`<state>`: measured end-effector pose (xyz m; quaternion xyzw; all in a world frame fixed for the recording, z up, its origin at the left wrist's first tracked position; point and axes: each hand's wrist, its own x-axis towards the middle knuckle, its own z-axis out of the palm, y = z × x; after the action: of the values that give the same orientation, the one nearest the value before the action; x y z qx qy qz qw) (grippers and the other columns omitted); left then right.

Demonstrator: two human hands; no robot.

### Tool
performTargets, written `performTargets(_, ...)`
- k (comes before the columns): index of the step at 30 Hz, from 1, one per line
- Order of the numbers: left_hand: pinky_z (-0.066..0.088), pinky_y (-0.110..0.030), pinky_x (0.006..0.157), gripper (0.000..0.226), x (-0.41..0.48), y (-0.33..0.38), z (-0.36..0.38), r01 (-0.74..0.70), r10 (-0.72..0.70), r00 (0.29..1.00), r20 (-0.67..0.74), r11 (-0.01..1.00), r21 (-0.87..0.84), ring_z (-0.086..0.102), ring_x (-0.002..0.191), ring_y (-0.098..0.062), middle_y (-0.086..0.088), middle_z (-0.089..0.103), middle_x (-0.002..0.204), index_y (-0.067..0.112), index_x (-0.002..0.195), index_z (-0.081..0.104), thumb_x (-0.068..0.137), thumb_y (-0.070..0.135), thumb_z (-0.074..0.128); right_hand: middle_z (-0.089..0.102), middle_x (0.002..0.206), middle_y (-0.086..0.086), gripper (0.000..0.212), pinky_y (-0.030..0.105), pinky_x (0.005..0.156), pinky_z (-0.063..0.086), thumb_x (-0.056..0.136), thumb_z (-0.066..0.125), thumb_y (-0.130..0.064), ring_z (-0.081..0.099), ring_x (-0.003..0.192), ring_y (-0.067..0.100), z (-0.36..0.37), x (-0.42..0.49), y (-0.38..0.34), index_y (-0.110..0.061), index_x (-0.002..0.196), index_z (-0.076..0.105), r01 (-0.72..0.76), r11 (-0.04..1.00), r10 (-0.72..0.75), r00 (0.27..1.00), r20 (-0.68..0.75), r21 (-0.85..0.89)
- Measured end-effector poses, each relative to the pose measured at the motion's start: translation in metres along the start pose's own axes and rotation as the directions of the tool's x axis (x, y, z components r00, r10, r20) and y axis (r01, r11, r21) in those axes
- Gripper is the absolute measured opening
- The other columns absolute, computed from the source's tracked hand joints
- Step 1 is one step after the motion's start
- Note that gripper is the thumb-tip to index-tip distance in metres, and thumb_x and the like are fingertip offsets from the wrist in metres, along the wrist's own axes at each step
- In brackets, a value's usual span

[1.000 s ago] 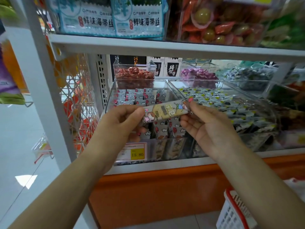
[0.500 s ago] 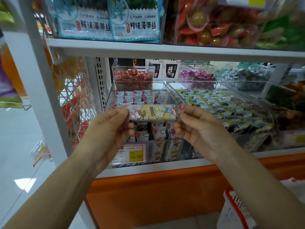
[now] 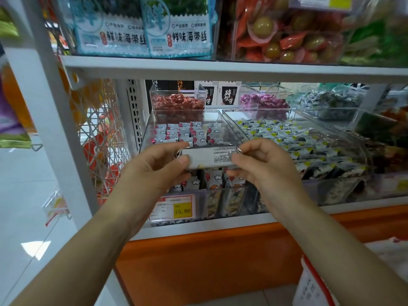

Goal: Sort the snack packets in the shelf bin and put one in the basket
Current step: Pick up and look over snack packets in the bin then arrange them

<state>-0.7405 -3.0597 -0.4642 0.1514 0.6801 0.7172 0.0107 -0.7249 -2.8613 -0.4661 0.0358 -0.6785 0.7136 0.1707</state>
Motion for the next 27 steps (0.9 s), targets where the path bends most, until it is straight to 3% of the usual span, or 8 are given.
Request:
performTargets(3, 0.052, -0.031, 0.087, 0.032, 0.000, 0.001, 0.002, -0.009, 0.012, 0.999, -0.046, 0.998, 0.069, 0.069, 0.092, -0.013, 0.005, 0.070, 0.100, 0.033, 0.106, 0.068, 0.074, 0.027, 0.065, 0.069, 0.098, 0.005, 0.017, 0.026, 0.070, 0.057, 0.086, 0.064, -0.007, 0.071, 0.082, 0.016, 0.002, 0.001, 0.002, -0.018, 0.097, 0.069, 0.030, 0.999, -0.029, 0.999, 0.042, -0.031)
performTargets(6, 0.054, -0.015, 0.070, 0.029, -0.002, 0.003, 0.004, -0.047, 0.056, 0.997, -0.044, 0.984, 0.174, 0.068, 0.084, -0.005, 0.008, 0.071, 0.096, 0.038, 0.104, 0.066, 0.081, 0.019, 0.064, 0.072, 0.091, -0.005, 0.011, 0.037, 0.080, 0.057, 0.084, 0.067, -0.022, 0.068, 0.090, 0.016, 0.003, 0.000, 0.004, -0.030, 0.085, 0.074, 0.049, 0.990, -0.043, 0.998, 0.046, -0.132)
performTargets(9, 0.049, -0.006, 0.062, 0.032, -0.004, 0.006, 0.005, -0.065, 0.074, 0.997, -0.027, 0.967, 0.248, 0.066, 0.082, -0.001, 0.010, 0.071, 0.095, 0.039, 0.105, 0.065, 0.082, 0.017, 0.064, 0.072, 0.083, -0.001, 0.010, 0.042, 0.076, 0.058, 0.083, 0.068, -0.022, 0.069, 0.087, 0.023, 0.003, 0.000, 0.002, -0.026, 0.075, 0.073, 0.036, 0.990, -0.033, 0.999, 0.022, -0.138)
performTargets(14, 0.051, -0.009, 0.067, 0.029, -0.004, 0.008, 0.009, -0.081, 0.082, 0.997, 0.008, 0.944, 0.319, 0.065, 0.081, -0.002, 0.008, 0.068, 0.095, 0.036, 0.101, 0.066, 0.080, 0.016, 0.067, 0.064, 0.076, 0.016, 0.024, 0.052, 0.073, 0.055, 0.087, 0.064, -0.023, 0.064, 0.078, 0.032, 0.004, 0.000, 0.003, -0.010, 0.066, 0.063, 0.075, 0.969, -0.090, 0.995, -0.051, -0.236)
performTargets(16, 0.054, -0.014, 0.067, 0.018, -0.004, 0.006, 0.011, -0.070, 0.079, 0.997, -0.015, 0.946, 0.315, 0.065, 0.078, -0.006, 0.002, 0.068, 0.090, 0.031, 0.095, 0.067, 0.080, 0.022, 0.066, 0.063, 0.075, 0.017, 0.023, 0.044, 0.071, 0.055, 0.087, 0.064, -0.023, 0.062, 0.074, 0.028, 0.005, -0.001, 0.003, -0.007, 0.071, 0.064, 0.125, 0.946, -0.141, 0.989, -0.032, -0.298)
performTargets(20, 0.053, -0.014, 0.060, 0.003, -0.002, 0.006, 0.011, -0.071, 0.093, 0.994, -0.055, 0.946, 0.318, 0.063, 0.065, -0.005, 0.004, 0.069, 0.074, 0.024, 0.078, 0.068, 0.079, 0.023, 0.066, 0.063, 0.068, 0.001, 0.017, 0.014, 0.058, 0.044, 0.086, 0.064, -0.023, 0.058, 0.063, 0.007, 0.006, -0.003, 0.002, -0.013, 0.073, 0.066, 0.205, 0.914, -0.205, 0.978, 0.037, -0.349)
performTargets(23, 0.057, -0.021, 0.062, 0.013, 0.002, 0.007, 0.008, -0.080, 0.112, 0.991, -0.072, 0.931, 0.356, 0.065, 0.065, -0.011, 0.005, 0.070, 0.072, 0.021, 0.070, 0.070, 0.081, 0.025, 0.064, 0.065, 0.073, 0.008, 0.017, 0.021, 0.062, 0.048, 0.087, 0.063, -0.023, 0.060, 0.067, 0.014, 0.006, -0.003, 0.003, -0.011, 0.075, 0.067, 0.213, 0.913, -0.200, 0.977, 0.073, -0.347)
performTargets(27, 0.057, -0.022, 0.058, 0.016, 0.003, 0.007, 0.006, -0.101, 0.164, 0.980, -0.112, 0.899, 0.427, 0.065, 0.060, -0.010, 0.008, 0.070, 0.071, 0.018, 0.069, 0.071, 0.081, 0.026, 0.064, 0.066, 0.073, 0.001, 0.013, 0.024, 0.067, 0.051, 0.087, 0.063, -0.023, 0.061, 0.069, 0.010, 0.008, -0.004, 0.002, -0.017, 0.076, 0.068, 0.226, 0.910, -0.207, 0.974, 0.091, -0.349)
